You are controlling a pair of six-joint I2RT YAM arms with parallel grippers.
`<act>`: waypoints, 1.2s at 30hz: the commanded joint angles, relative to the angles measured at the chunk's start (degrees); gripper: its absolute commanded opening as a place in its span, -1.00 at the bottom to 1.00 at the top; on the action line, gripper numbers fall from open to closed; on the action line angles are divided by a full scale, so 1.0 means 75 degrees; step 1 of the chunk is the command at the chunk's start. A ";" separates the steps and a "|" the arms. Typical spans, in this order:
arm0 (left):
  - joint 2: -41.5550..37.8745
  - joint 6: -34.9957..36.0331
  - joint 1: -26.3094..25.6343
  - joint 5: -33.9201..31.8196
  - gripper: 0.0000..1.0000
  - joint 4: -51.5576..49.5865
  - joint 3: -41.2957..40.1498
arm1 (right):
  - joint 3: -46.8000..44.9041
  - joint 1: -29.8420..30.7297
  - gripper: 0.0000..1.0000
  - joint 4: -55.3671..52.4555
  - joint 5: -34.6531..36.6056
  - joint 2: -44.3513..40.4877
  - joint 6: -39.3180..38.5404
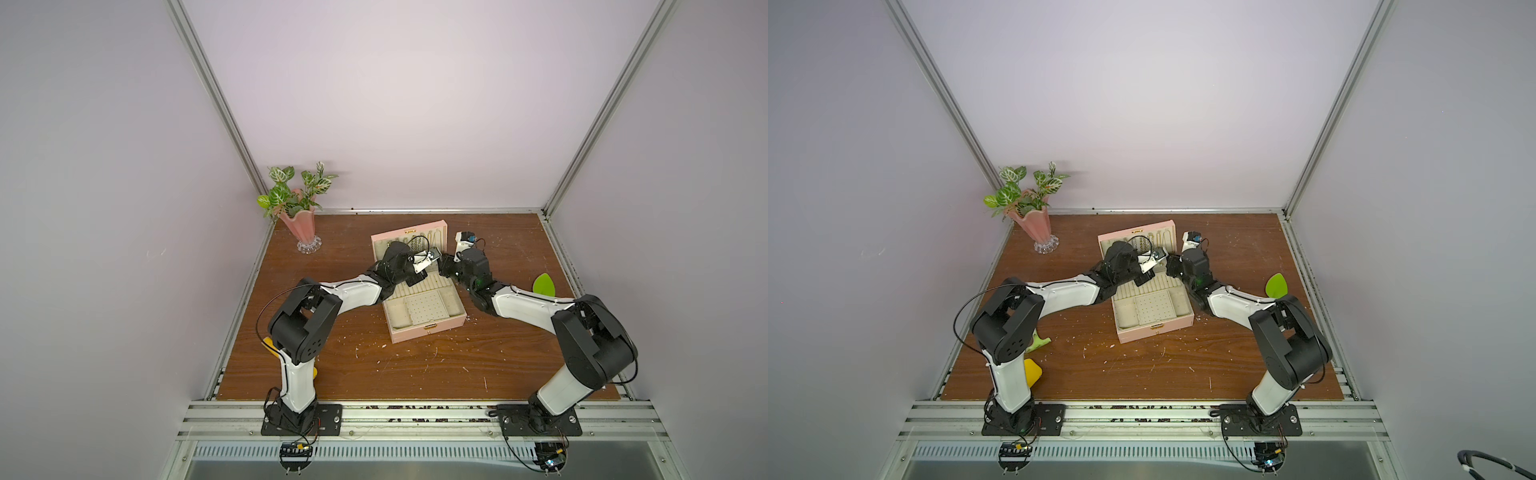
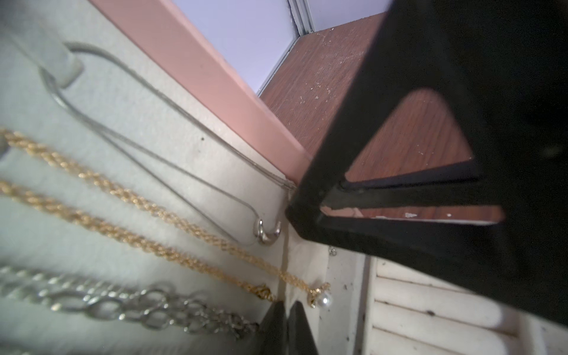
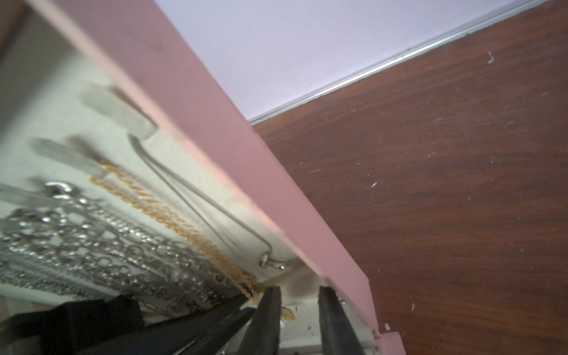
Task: Put jewelry chain into jewelry box
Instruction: Adjust the necklace in the storage slot.
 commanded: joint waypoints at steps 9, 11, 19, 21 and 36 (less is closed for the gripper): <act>0.0160 -0.0250 0.0131 0.0075 -0.98 0.0065 0.0151 | 0.0781 0.0267 -0.52 -0.0376 0.0866 0.0225 -0.0635; 0.0157 -0.0249 0.0130 0.0084 -0.98 0.0050 0.0153 | 0.0835 0.0270 -0.51 -0.0360 0.0799 0.0279 -0.0705; 0.0171 -0.0415 0.0201 0.0366 -0.98 0.0063 0.0138 | 0.1006 0.0271 -0.43 -0.0251 0.0506 0.0502 -0.0804; 0.0187 -0.0491 0.0225 0.0498 -0.98 0.0073 0.0152 | 0.1024 0.0268 -0.45 -0.0140 0.0307 0.0584 -0.0844; 0.0221 -0.1311 0.0646 0.1596 -0.98 0.0322 0.0173 | 0.0962 0.0119 -0.42 0.0474 -0.0320 0.0456 -0.0210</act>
